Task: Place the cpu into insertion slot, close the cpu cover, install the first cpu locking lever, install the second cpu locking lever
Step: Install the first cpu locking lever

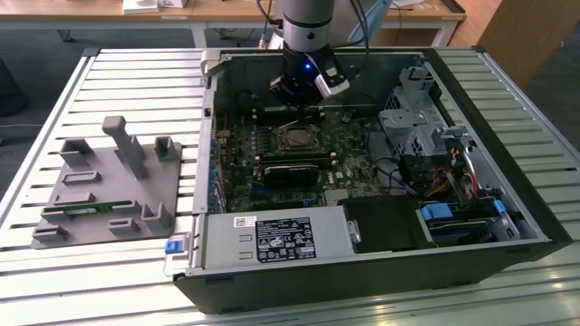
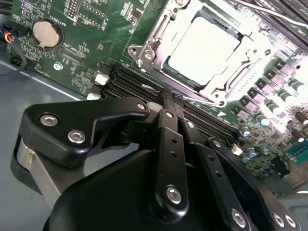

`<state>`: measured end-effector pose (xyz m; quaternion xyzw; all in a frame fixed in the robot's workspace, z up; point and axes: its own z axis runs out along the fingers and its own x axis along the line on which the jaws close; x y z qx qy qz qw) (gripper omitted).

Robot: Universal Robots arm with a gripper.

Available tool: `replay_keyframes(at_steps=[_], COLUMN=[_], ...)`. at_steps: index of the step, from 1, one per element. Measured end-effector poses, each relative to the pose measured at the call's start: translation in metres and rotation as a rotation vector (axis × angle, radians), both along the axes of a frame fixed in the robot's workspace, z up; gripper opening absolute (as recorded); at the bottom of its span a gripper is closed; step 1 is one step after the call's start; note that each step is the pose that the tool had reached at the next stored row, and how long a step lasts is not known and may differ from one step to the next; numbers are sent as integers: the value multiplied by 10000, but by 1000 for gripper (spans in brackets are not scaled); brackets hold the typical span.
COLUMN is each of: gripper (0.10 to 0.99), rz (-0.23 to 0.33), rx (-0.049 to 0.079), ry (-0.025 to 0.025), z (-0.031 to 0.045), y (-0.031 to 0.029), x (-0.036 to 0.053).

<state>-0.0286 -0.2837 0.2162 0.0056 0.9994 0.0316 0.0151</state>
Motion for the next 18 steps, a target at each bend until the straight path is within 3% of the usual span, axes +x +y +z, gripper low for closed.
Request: replay_keyframes(at_steps=[7,13,18], gripper=[106,106,106], rz=[-2,-2,-2], rx=[0,0,-1], ry=[21,70,82], z=[-74,-150,-158], y=[0,0,0], x=[42,61,63])
